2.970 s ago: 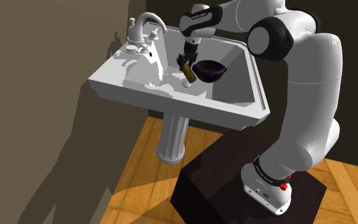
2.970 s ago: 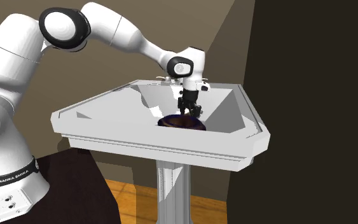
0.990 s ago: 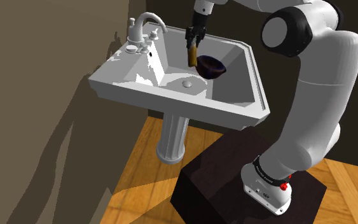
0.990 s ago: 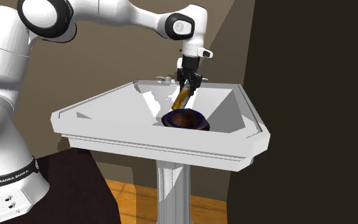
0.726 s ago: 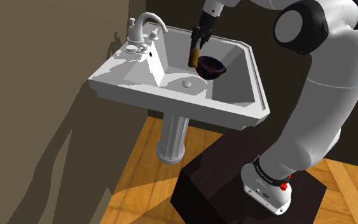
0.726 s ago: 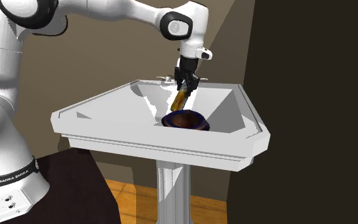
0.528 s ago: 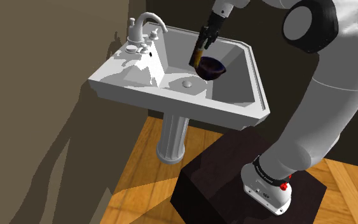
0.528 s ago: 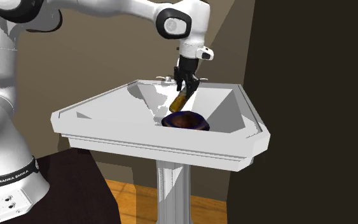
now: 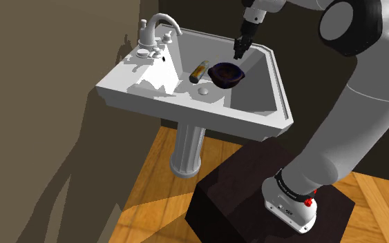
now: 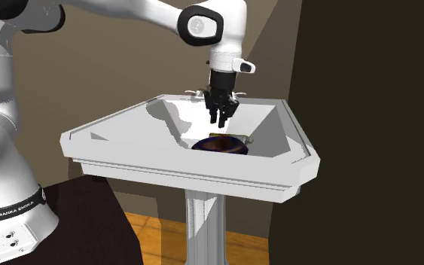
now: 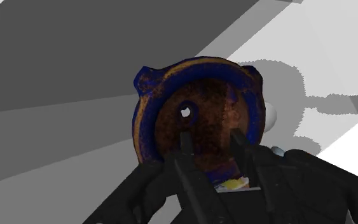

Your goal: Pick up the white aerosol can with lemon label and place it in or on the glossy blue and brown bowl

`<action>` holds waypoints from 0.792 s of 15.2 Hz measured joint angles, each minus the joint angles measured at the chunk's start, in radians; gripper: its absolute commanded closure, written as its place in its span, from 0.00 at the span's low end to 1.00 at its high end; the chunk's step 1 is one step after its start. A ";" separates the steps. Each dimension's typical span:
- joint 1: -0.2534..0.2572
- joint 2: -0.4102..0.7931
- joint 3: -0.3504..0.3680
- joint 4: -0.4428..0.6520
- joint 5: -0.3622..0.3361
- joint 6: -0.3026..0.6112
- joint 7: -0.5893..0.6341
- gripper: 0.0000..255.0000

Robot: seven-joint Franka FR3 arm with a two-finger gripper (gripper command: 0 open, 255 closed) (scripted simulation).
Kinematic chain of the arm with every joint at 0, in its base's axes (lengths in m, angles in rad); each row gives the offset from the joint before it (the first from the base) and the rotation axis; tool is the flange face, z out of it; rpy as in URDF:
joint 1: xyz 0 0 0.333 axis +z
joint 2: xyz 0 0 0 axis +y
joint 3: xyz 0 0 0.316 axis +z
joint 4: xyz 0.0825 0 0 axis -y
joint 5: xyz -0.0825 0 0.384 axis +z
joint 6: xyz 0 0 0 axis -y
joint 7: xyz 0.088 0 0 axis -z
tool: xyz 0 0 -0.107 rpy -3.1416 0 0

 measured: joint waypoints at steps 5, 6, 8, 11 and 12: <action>0.094 0.056 0.002 0.058 -0.049 0.016 0.398 0.00; 0.114 0.084 0.000 0.087 -0.056 0.012 0.496 0.00; 0.148 0.155 -0.007 0.170 -0.065 -0.011 0.686 0.00; 0.168 0.308 -0.026 0.368 -0.055 -0.091 0.947 0.00; 0.166 0.377 -0.032 0.462 -0.044 -0.130 1.030 0.00</action>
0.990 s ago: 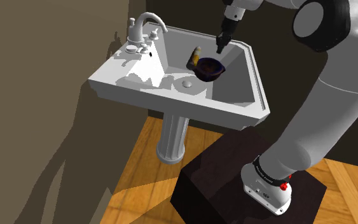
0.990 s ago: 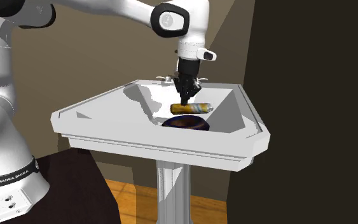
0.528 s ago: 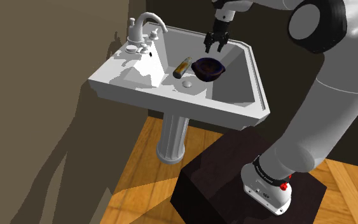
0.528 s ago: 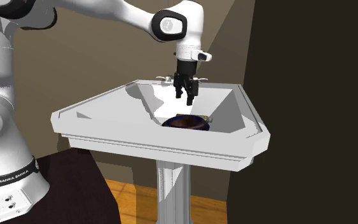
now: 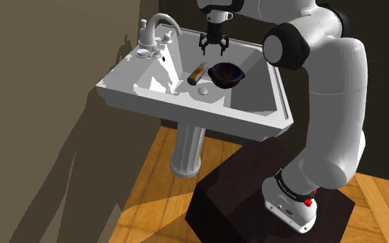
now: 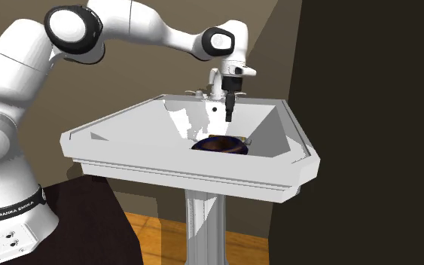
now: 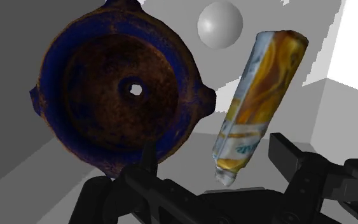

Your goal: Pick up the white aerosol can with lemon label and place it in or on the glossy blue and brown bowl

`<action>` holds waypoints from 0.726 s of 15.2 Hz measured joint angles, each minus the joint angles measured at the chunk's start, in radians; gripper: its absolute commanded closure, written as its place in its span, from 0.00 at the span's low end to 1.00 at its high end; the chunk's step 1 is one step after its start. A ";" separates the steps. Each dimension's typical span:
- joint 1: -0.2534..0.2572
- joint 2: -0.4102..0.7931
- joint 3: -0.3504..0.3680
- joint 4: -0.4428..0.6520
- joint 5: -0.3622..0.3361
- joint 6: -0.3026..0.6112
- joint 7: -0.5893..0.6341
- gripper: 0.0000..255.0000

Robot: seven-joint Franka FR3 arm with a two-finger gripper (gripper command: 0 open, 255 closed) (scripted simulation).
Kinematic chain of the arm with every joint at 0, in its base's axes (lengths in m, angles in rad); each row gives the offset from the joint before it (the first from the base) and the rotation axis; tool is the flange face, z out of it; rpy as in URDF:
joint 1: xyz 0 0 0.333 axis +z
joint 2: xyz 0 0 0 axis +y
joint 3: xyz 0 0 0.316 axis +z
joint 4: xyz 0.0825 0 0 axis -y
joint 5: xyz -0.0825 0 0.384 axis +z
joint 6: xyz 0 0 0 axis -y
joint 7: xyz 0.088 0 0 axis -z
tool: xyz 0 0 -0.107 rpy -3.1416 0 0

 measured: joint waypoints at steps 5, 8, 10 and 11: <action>0.004 0.084 -0.008 0.083 0.013 -0.022 0.119 0.00; 0.012 0.080 -0.008 0.028 0.013 0.028 0.121 0.00; 0.015 0.076 -0.009 0.006 0.012 0.045 0.120 0.00; 0.015 0.076 -0.009 0.004 0.012 0.047 0.120 0.00</action>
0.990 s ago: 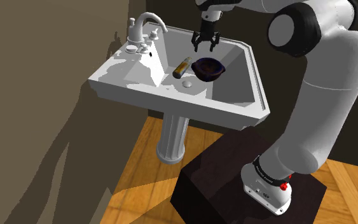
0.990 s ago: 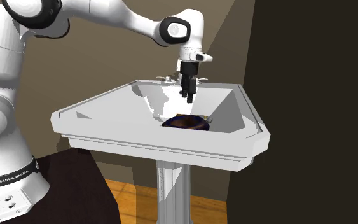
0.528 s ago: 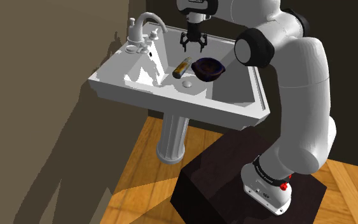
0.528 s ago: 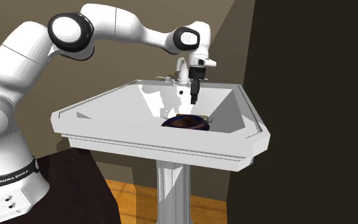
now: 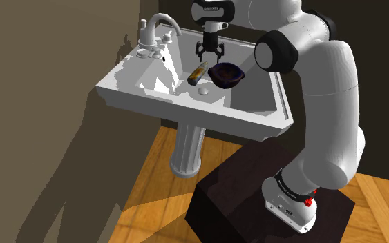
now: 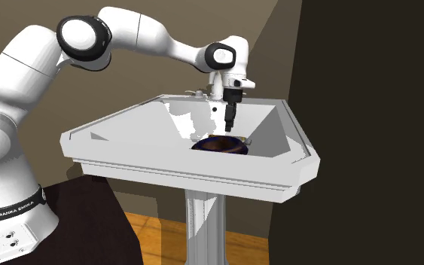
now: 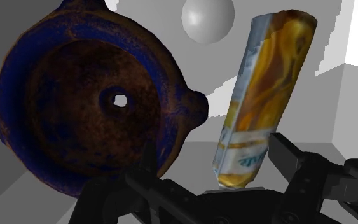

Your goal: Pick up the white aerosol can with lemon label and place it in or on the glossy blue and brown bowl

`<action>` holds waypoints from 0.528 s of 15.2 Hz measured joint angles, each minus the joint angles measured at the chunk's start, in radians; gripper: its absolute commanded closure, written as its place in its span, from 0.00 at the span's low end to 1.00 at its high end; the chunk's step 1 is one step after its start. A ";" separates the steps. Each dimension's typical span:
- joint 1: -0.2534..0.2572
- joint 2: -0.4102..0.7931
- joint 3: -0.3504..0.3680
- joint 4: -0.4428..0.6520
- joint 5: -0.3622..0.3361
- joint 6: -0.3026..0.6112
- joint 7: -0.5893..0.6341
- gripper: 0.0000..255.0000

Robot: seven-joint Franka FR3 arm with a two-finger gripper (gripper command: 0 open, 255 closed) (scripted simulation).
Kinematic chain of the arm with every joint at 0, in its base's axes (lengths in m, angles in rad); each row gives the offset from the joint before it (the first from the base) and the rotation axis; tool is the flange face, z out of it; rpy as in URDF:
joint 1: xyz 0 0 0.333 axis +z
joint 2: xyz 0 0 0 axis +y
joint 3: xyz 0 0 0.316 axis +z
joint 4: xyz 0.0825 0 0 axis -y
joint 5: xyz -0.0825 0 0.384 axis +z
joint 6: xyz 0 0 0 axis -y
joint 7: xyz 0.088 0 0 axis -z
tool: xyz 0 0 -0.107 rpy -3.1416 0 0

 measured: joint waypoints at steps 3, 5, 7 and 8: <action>0.000 0.000 0.000 -0.002 0.000 0.002 0.000 0.00; 0.001 0.000 0.000 -0.002 0.000 0.003 0.000 1.00; 0.001 0.000 0.000 -0.002 0.000 0.003 0.000 1.00; 0.001 0.000 0.000 -0.002 0.000 0.003 0.000 1.00</action>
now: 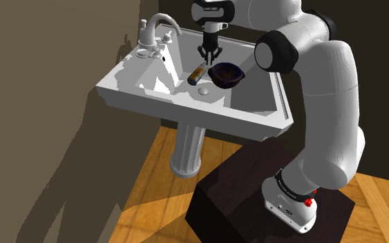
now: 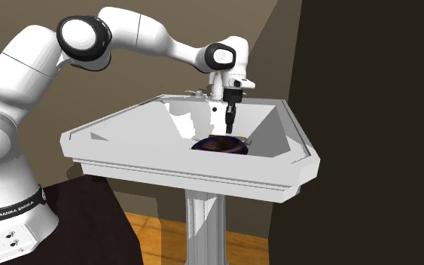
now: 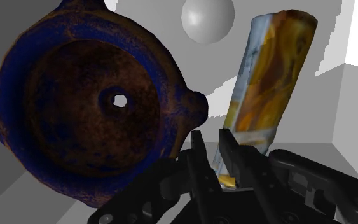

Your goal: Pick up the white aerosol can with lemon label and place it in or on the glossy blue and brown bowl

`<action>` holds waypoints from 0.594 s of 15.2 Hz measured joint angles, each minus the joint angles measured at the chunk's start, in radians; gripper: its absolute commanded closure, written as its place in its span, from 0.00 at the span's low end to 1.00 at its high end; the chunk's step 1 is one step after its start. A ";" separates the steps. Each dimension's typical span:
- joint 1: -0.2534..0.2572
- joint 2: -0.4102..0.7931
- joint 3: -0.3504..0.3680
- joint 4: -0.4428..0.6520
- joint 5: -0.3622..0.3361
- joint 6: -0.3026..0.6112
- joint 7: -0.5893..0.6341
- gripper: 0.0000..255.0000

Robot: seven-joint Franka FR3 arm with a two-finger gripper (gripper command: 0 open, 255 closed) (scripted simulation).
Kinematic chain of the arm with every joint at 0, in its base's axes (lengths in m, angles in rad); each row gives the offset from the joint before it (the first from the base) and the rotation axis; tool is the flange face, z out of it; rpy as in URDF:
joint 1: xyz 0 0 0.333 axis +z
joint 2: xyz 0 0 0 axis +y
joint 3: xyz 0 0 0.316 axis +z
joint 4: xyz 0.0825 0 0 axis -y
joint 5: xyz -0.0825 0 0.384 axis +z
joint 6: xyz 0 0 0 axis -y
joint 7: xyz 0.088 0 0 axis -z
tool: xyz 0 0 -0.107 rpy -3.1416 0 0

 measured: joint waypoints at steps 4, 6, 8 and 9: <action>0.000 0.000 0.000 0.000 0.000 0.000 0.000 1.00; 0.000 0.000 0.000 0.000 0.000 0.000 0.000 1.00; 0.000 0.000 0.000 0.000 0.000 0.000 0.000 0.00; 0.016 -0.012 -0.004 -0.036 -0.001 0.038 0.024 0.00</action>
